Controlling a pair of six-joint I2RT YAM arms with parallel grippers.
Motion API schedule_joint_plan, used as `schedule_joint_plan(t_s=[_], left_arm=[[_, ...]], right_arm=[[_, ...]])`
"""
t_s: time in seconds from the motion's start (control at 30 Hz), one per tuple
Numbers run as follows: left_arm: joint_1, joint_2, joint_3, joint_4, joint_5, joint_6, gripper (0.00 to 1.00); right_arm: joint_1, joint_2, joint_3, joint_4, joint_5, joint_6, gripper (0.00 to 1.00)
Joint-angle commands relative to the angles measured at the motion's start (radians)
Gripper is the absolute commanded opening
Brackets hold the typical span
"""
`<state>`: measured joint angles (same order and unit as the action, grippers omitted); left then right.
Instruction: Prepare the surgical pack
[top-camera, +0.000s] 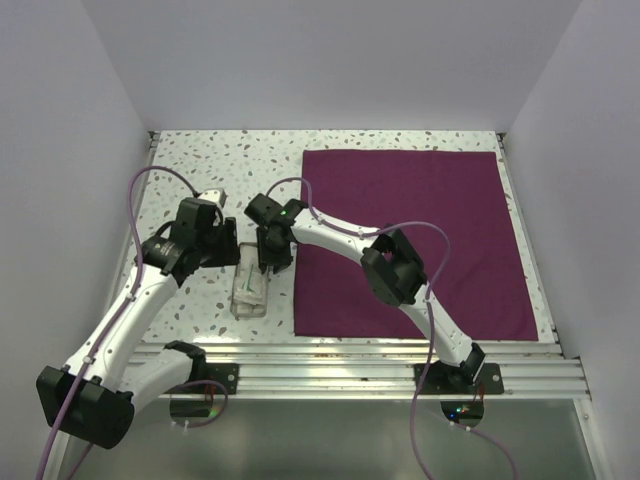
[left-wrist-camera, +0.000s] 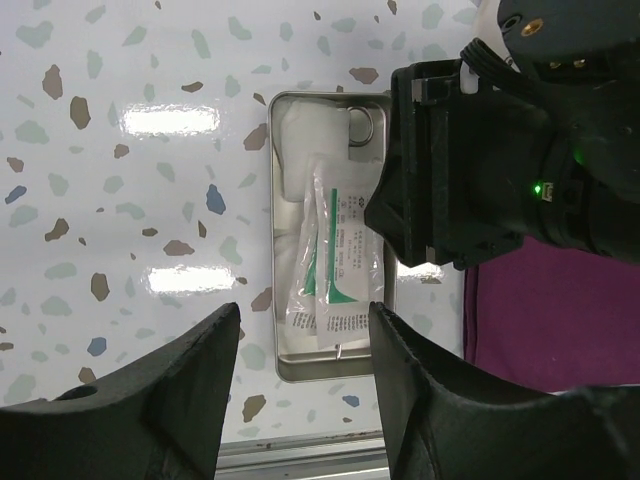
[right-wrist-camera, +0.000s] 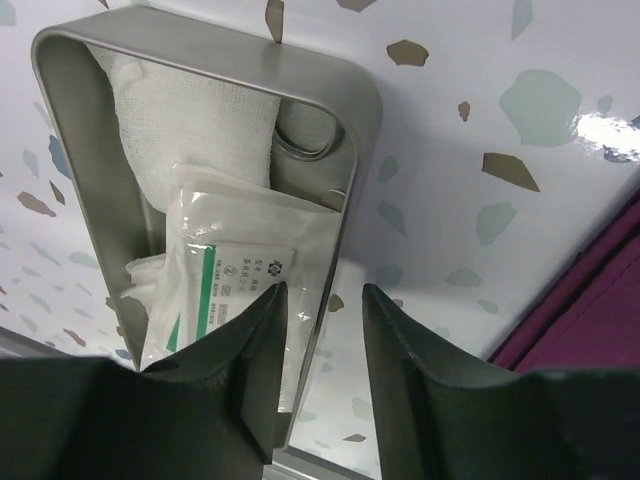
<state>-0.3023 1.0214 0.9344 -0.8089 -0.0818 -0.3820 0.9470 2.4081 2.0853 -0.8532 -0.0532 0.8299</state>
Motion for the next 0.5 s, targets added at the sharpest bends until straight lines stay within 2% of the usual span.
schedule_joint_plan(t_s=[0.0, 0.23, 0.47], left_arm=[[0.005, -0.018, -0.003, 0.007, -0.006, 0.005, 0.58], [0.006, -0.009, 0.014, 0.004, -0.006, 0.008, 0.58], [0.006, 0.002, 0.032, 0.001, -0.009, 0.012, 0.58]], right_arm=[[-0.002, 0.013, 0.012, -0.001, -0.008, 0.014, 0.36], [-0.001, 0.072, 0.082, -0.035, -0.008, -0.008, 0.29], [-0.001, 0.077, 0.122, -0.073, -0.010, -0.046, 0.08]])
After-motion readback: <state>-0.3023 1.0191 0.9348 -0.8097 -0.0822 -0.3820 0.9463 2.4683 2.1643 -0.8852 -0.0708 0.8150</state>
